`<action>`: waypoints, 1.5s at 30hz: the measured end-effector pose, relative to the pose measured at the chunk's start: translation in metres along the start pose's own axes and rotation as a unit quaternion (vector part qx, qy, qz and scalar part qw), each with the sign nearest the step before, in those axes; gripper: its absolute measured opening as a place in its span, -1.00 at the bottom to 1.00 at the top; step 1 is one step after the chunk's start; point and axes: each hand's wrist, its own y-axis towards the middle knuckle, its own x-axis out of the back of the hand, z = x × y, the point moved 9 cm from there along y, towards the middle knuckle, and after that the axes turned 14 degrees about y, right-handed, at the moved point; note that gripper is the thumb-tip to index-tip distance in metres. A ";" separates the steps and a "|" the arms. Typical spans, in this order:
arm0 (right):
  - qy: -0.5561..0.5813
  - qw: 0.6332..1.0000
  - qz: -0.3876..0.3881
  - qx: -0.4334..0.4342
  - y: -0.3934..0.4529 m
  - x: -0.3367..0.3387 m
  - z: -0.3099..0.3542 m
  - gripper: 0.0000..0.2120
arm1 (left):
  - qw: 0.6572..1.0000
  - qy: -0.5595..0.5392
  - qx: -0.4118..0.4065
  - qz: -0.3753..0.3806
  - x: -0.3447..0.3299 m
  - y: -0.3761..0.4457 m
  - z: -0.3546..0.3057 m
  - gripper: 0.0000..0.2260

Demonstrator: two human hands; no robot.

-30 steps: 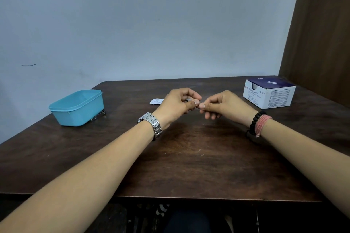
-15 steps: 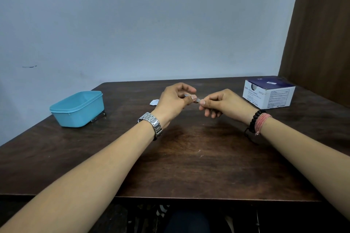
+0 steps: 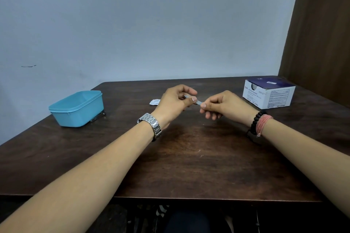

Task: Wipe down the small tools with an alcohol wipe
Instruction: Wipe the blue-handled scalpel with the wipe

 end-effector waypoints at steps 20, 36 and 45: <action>0.021 1.000 0.003 0.012 0.002 -0.004 0.008 -0.77 | 0.998 -0.058 0.021 -0.028 0.006 0.002 -0.002 -0.87; 0.027 1.000 0.003 0.011 0.002 -0.002 0.010 -0.80 | 0.995 -0.075 0.029 -0.064 0.022 0.003 0.001 -0.85; 0.032 0.999 0.018 0.019 0.001 -0.006 0.011 -0.79 | 0.998 -0.051 0.006 -0.040 0.009 0.000 -0.008 -0.86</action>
